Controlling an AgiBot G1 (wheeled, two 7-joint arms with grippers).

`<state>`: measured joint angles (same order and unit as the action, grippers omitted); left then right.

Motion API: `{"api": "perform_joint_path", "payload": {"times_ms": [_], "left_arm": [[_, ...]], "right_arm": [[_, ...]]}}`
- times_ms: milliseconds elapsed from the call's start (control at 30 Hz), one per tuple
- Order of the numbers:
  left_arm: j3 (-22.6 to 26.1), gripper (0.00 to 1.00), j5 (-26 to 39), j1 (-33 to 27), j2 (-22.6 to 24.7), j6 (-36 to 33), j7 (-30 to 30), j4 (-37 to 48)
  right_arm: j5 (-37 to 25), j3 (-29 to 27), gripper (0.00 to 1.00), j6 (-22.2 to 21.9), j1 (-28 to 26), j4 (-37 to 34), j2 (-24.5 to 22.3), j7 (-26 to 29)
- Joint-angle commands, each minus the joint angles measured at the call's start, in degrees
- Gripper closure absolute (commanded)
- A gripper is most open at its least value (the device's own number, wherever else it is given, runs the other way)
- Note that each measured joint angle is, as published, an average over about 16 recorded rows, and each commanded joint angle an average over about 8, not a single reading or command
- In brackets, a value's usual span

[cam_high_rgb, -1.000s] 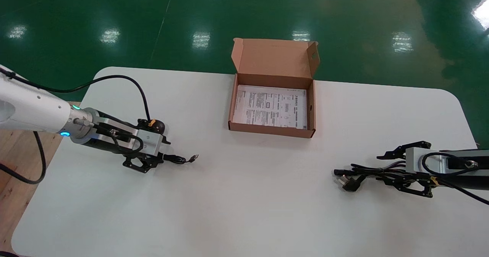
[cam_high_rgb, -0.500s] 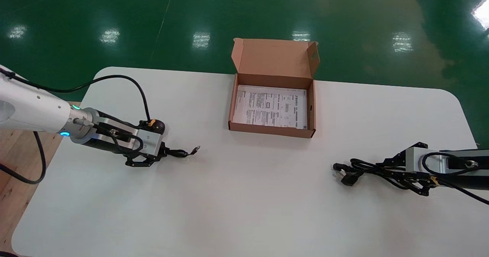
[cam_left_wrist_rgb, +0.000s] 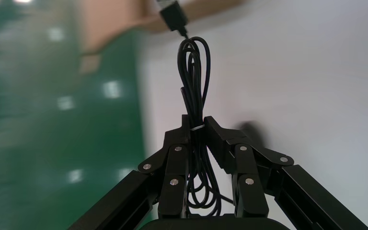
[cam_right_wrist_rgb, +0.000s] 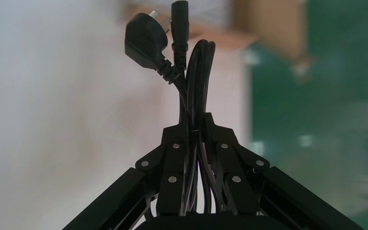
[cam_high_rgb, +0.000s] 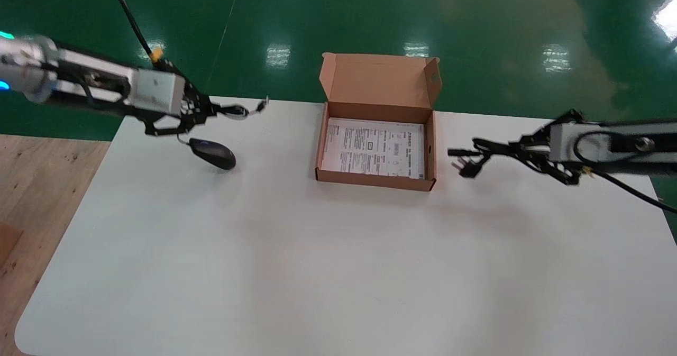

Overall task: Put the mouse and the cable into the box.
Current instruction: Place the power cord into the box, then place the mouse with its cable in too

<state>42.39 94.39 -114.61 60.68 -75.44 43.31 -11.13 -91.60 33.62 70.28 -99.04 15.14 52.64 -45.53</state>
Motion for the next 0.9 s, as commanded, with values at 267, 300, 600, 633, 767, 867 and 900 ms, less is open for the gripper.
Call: {"api": "perform_joint_path", "payload": {"times_ms": [267,300,600,633,767,867,900], "left_arm": [[-3.8,1.0,-4.2,-7.5,-2.2,4.6,0.0,-3.3],[-4.2,1.0,-4.6,-8.1,-2.2,5.3,0.1,-3.7],[-8.2,1.0,-9.4,-10.9,-3.0,9.1,2.6,-7.4],[-8.4,1.0,-9.7,-11.0,-3.1,9.3,2.8,-7.8],[-8.6,1.0,-10.0,-10.8,-3.3,9.4,3.6,-9.0],[-8.6,1.0,-10.1,-10.5,-3.4,9.4,3.7,-9.6],[-8.6,1.0,-10.1,-10.4,-3.5,9.4,3.7,-9.8]], "right_arm": [[-0.2,-0.2,1.0,-11.9,-0.3,3.2,11.4,-0.2],[-0.3,-0.1,1.0,-12.9,-0.1,3.0,12.8,-0.5],[-0.8,0.8,1.0,-15.7,1.3,-3.0,21.4,-5.1],[-0.8,0.8,1.0,-15.7,1.4,-3.7,21.8,-5.6],[-0.4,0.6,1.0,-15.6,1.5,-6.2,23.0,-7.5],[-0.3,0.7,0.68,-15.3,1.4,-7.7,23.5,-8.4],[-0.3,0.7,0.55,-15.2,1.3,-8.2,23.6,-8.6]]}}
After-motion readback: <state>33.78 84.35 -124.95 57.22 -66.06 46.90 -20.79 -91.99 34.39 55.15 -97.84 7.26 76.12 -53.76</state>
